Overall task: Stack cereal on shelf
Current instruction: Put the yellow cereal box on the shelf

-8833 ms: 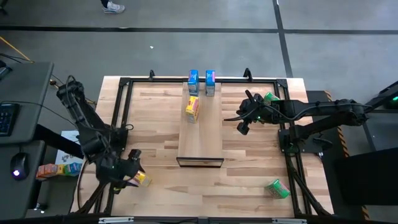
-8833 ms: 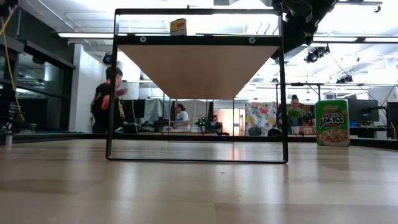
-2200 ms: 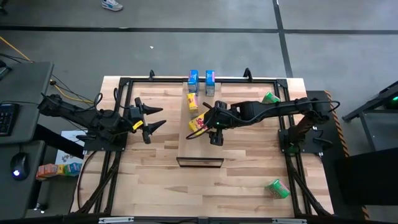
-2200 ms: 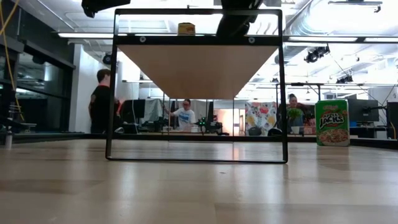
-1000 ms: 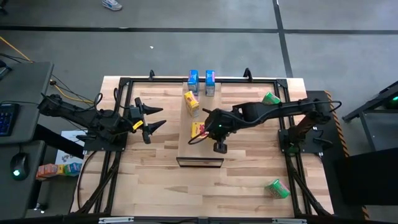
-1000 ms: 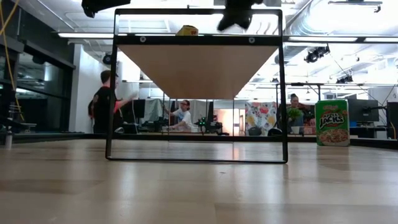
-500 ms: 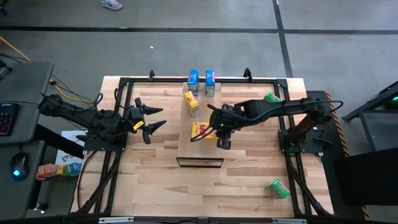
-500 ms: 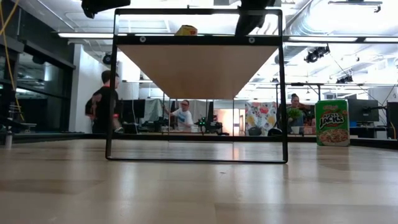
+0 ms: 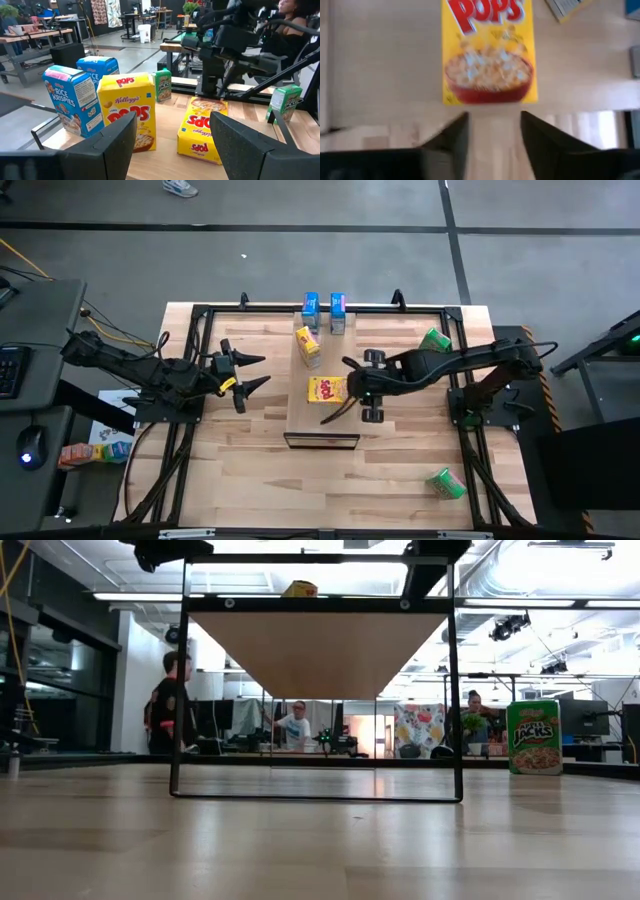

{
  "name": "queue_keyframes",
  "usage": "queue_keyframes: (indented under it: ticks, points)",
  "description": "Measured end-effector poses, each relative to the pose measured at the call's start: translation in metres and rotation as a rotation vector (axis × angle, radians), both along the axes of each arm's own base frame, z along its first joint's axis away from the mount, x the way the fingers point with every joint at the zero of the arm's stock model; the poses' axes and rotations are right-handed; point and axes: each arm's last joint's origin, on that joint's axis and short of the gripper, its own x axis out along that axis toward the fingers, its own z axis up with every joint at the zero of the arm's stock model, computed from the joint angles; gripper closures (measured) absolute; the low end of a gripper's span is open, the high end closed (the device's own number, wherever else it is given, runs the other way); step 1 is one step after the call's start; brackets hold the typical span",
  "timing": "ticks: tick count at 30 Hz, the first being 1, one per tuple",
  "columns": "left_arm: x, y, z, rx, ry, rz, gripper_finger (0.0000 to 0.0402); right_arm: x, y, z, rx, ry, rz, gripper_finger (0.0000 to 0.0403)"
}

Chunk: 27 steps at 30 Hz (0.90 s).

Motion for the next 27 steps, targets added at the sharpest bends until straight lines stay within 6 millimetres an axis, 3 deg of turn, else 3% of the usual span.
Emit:
queue_keyframes:
  ticks: [5, 9, 16, 23, 27]
  points:
    - [0.0, 0.0, 0.001, -0.003, -0.011, 0.002, 0.0158, -0.025, 0.002, 0.011, -0.002, -0.119, -0.016, 0.0389]
    - [0.0, 0.0, 0.002, -0.008, -0.024, 0.002, 0.0158, -0.045, -0.001, 0.008, 0.043, -0.344, -0.004, 0.0385]
    - [0.0, 0.0, 0.003, -0.009, -0.027, 0.002, 0.0158, -0.061, -0.01, -0.034, 0.091, -0.665, 0.007, 0.0398]
    - [0.0, 0.0, 0.003, -0.01, -0.03, 0.002, 0.0158, -0.061, -0.014, -0.064, 0.099, -0.777, 0.002, 0.0402]
    - [0.0, 0.0, 0.003, -0.01, -0.03, 0.002, 0.0158, -0.063, -0.014, -0.07, 0.113, -0.792, -0.008, 0.0403]
